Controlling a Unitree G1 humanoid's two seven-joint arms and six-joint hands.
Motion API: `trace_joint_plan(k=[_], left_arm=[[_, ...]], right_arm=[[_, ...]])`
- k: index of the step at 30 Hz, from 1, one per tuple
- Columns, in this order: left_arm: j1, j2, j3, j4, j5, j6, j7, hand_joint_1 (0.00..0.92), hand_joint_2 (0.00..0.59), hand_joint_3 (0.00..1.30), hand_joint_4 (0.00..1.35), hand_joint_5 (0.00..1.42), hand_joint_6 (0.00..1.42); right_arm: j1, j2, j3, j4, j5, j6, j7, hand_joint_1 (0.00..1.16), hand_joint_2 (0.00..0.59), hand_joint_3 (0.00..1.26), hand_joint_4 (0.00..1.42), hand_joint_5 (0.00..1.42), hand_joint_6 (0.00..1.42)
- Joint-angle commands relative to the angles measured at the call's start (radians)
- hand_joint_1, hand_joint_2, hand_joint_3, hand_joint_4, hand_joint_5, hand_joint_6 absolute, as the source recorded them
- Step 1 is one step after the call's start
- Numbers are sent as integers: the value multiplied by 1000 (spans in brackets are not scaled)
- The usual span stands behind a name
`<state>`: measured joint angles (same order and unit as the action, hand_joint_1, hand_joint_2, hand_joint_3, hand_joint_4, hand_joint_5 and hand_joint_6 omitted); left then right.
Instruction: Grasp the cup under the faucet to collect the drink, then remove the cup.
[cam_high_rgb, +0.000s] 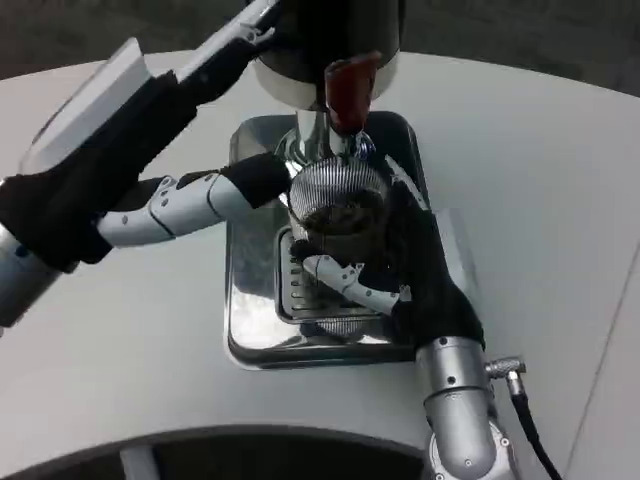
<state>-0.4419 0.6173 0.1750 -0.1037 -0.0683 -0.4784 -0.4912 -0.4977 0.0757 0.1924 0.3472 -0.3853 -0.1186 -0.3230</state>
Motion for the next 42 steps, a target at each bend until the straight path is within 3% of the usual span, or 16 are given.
trace_joint_plan(k=[1, 9, 14, 25, 33, 42], left_arm=[[48, 3, 30, -29, -25, 25, 10, 0, 161, 32, 0, 118, 82], [90, 2, 55, -47, -37, 50, 7, 0, 162, 36, 0, 118, 76], [99, 5, 60, -48, -41, 57, 6, 0, 162, 36, 0, 114, 68], [116, 5, 67, -61, -47, 64, 7, 0, 166, 37, 0, 102, 43], [146, 10, 86, -74, -30, 69, 14, 0, 167, 4, 0, 47, 1], [303, 63, 160, -138, 90, 108, 24, 0, 164, 0, 0, 0, 0]], right_arm=[[4, 25, -4, 38, 13, -22, -30, 942, 194, 324, 544, 552, 732], [-1, 41, -8, 55, -18, -72, -135, 1045, 187, 576, 789, 874, 1143], [4, 38, 4, 39, -47, -74, -182, 1056, 162, 674, 872, 965, 1265], [33, 38, 29, -31, -85, -78, -215, 1063, 146, 715, 898, 1003, 1332], [105, 32, 56, -147, -113, -60, -176, 1065, 134, 725, 921, 1016, 1370], [225, 28, 101, -300, -111, -39, -99, 1068, 117, 727, 927, 1016, 1383]])
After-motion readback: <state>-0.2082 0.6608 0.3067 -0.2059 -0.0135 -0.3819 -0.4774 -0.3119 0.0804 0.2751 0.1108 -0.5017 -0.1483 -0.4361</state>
